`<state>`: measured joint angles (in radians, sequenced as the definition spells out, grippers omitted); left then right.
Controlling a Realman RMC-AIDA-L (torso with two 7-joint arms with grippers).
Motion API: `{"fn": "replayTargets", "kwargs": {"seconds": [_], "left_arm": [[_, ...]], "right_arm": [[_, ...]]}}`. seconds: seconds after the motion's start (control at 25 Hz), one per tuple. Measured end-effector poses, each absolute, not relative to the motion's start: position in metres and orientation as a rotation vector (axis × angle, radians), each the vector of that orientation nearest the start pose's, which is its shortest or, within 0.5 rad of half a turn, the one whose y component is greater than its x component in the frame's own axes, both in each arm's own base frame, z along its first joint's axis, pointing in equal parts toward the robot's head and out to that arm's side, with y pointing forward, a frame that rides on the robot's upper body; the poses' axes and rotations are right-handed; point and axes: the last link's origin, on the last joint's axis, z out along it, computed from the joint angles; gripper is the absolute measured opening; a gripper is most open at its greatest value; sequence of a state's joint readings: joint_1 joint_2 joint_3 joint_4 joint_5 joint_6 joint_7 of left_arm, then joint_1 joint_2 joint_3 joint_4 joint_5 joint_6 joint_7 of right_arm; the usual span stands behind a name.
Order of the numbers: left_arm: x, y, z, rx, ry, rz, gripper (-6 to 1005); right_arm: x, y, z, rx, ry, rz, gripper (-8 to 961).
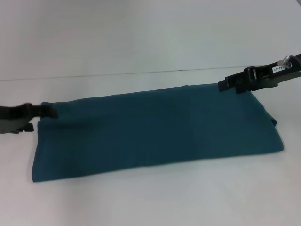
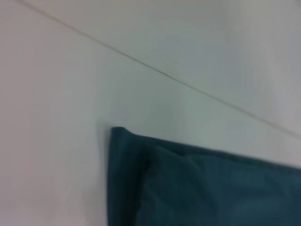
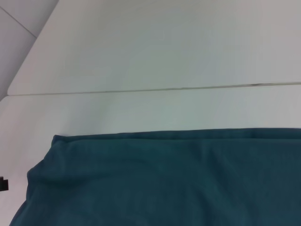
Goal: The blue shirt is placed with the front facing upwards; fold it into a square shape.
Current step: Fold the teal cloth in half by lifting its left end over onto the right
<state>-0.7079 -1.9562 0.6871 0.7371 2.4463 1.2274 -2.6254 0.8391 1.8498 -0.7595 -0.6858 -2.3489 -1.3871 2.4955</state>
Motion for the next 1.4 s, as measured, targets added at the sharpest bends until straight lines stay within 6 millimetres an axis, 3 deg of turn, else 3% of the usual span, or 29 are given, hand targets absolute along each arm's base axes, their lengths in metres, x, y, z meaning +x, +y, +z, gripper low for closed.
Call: {"fn": "replayTargets", "kwargs": {"seconds": [0.2, 0.44, 0.84, 1.4], "left_arm": [[-0.298, 0.415, 0.059, -1.866, -1.753, -0.196, 949], [-0.305, 0.416, 0.049, -1.753, -1.820, -0.278, 948], [-0.304, 0.421, 0.040, -1.810, -1.706, -0.196, 948], [-0.304, 0.420, 0.034, -1.839, -1.675, -0.117, 948]], "right_arm": [[0.228, 0.438, 0.087, -2.281, 1.541, 0.248, 742], [0.229, 0.437, 0.087, -2.277, 1.544, 0.254, 742], [0.230, 0.437, 0.087, -2.272, 1.543, 0.249, 741], [0.233, 0.437, 0.089, -2.263, 1.547, 0.253, 741]]}}
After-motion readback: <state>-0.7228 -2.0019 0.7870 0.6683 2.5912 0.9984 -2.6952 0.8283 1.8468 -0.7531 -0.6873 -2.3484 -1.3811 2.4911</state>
